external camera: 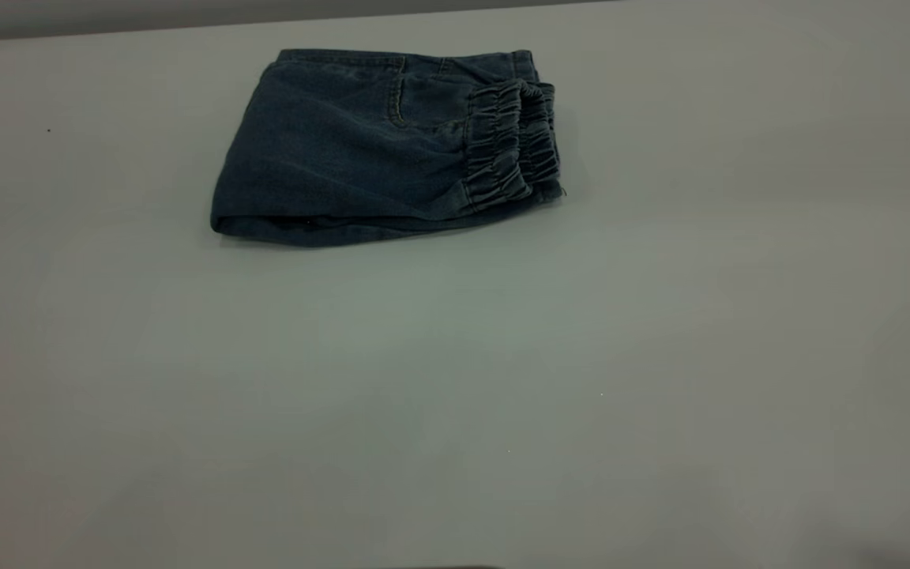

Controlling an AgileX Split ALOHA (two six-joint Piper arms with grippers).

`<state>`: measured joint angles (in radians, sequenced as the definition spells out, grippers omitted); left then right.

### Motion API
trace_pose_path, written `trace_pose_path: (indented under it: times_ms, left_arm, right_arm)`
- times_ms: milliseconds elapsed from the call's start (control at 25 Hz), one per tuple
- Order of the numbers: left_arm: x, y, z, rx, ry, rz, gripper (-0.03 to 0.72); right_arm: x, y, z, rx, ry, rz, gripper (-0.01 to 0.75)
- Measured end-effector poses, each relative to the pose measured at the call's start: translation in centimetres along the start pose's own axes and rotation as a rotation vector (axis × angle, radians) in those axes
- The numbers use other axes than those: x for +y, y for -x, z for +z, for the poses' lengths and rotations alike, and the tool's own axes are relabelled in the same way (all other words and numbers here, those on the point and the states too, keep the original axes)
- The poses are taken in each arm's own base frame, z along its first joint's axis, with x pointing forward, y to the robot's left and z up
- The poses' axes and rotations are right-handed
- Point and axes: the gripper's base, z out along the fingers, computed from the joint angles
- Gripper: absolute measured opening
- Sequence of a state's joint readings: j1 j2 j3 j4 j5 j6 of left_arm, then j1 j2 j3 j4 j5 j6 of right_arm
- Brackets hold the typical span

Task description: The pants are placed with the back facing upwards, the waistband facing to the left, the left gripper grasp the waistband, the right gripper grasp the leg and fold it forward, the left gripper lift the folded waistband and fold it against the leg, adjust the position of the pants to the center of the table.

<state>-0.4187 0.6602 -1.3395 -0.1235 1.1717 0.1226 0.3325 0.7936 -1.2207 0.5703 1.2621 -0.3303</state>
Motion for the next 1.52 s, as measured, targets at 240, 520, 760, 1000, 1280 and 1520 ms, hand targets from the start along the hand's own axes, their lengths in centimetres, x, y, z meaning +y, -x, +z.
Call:
trace_pose_path:
  times_ms: [240,520,760,1000,1280,1520]
  left_arm:
    - [-1.1,-7.7,-4.2,-0.086,0.007,0.010,0.565]
    - [-1.2,-13.2,-3.2,-0.046,0.019,-0.064,0.565]
    - [-0.8,-16.4,0.2,0.093,0.037,-0.086,0.565]
    - [-0.4,-19.3,3.0,0.233,0.072,-0.106,0.565]
    - [-0.3,-20.3,3.9,0.278,0.082,-0.133,0.565]
    - [-0.1,-20.9,4.7,0.283,0.093,-0.131,0.565]
  right_arm:
    - [3.0,-5.8,-4.0,-0.132,-0.046,-0.072,0.465]
    - [3.0,-12.5,-5.6,-0.222,-0.235,0.017,0.465]
    - [1.4,-17.4,-4.3,-0.215,-0.377,0.057,0.465]
    - [-1.0,-19.8,-1.5,-0.154,-0.466,0.089,0.465]
    - [-2.3,-21.1,0.9,-0.090,-0.465,0.121,0.465]
    - [-2.3,-21.0,1.0,-0.096,-0.461,0.111,0.465]
